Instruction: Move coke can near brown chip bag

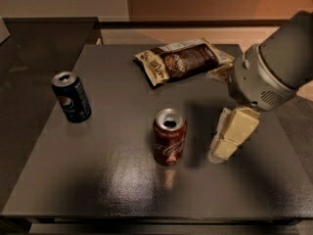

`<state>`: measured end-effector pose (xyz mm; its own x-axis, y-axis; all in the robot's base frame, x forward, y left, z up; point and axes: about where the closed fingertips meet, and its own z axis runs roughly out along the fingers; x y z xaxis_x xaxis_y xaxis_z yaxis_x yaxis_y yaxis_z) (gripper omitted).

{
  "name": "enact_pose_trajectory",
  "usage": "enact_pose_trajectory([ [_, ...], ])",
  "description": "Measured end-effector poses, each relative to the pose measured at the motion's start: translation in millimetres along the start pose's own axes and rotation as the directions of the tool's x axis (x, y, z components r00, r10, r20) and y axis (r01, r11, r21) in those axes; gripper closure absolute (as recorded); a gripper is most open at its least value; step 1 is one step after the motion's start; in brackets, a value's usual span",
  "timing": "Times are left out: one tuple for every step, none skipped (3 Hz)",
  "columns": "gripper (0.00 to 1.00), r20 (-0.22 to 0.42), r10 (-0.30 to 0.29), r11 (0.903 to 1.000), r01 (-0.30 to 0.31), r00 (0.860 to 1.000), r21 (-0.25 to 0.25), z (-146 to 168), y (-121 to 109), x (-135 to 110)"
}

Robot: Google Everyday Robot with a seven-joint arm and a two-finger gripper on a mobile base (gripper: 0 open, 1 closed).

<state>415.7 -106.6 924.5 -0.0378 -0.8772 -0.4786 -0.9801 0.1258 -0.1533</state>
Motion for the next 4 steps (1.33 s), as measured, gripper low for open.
enact_pose_trajectory([
  [0.0,0.034,-0.022,0.9996,0.023,0.999,-0.019,16,5,-13],
  [0.0,0.058,-0.044,0.9979,0.047,0.997,-0.045,30,9,-25],
  [0.0,0.083,-0.059,0.9949,0.066,0.995,-0.076,40,14,-34],
  [0.0,0.104,-0.068,0.9911,0.079,0.992,-0.107,47,19,-42],
])
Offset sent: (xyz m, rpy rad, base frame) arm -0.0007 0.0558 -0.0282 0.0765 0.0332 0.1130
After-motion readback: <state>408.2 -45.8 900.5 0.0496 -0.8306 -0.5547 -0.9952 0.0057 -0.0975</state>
